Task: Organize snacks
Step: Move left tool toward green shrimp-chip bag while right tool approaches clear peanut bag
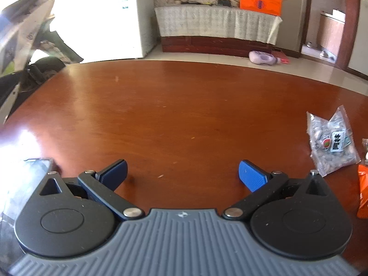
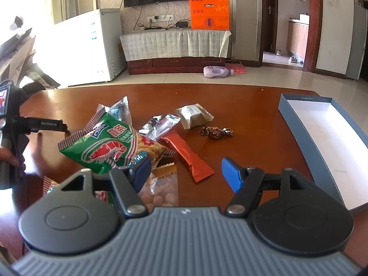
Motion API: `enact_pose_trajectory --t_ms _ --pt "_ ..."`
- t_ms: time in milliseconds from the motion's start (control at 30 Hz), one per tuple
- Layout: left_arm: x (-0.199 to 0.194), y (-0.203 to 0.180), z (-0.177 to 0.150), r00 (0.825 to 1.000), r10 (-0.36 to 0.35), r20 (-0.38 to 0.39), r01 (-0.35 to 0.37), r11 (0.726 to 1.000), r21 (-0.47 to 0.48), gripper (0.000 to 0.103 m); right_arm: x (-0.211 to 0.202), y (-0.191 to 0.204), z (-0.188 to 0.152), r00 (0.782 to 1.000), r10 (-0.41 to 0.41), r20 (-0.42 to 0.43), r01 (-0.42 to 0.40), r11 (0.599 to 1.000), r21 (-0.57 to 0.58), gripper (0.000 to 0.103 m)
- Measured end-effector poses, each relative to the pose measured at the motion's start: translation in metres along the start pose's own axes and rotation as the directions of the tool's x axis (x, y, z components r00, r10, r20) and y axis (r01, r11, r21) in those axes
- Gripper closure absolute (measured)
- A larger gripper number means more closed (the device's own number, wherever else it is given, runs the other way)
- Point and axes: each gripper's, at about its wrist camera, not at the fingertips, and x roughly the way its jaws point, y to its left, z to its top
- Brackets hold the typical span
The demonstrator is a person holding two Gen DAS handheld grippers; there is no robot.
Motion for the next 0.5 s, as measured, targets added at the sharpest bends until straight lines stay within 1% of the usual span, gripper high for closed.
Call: enact_pose_trajectory --t_ms 100,167,233,300,400,500 --pt "-0.007 0.01 0.0 0.999 0.045 -0.003 -0.045 0.998 -0.036 0.0 -0.002 0.003 -0.002 0.999 0.036 -0.005 -0.036 0.999 -0.022 0.033" --pt "-0.015 0.016 0.004 0.999 0.054 -0.01 -0.054 0.996 -0.076 0.0 -0.005 0.006 -0.004 0.998 0.063 -0.014 -0.064 0.996 -0.057 0.033" --pt "-0.024 0.017 0.007 0.997 0.078 -0.022 -0.08 0.992 -0.099 0.0 -0.007 0.01 -0.007 0.996 0.084 -0.023 -0.086 0.991 -0.105 0.033" --pt "-0.039 0.012 0.014 0.998 0.068 -0.004 -0.068 0.993 -0.097 0.0 -0.01 0.013 -0.01 0.995 0.1 -0.028 -0.103 0.984 -0.148 0.033" --pt "-0.064 0.0 0.017 0.998 0.045 0.045 -0.041 0.996 -0.075 0.0 -0.017 0.013 -0.013 0.993 0.117 -0.019 -0.118 0.974 -0.194 0.033" --pt "-0.089 -0.021 0.017 0.998 0.008 0.069 -0.003 0.998 -0.067 0.0 -0.023 0.008 -0.014 0.991 0.132 -0.014 -0.133 0.973 -0.187 0.033"
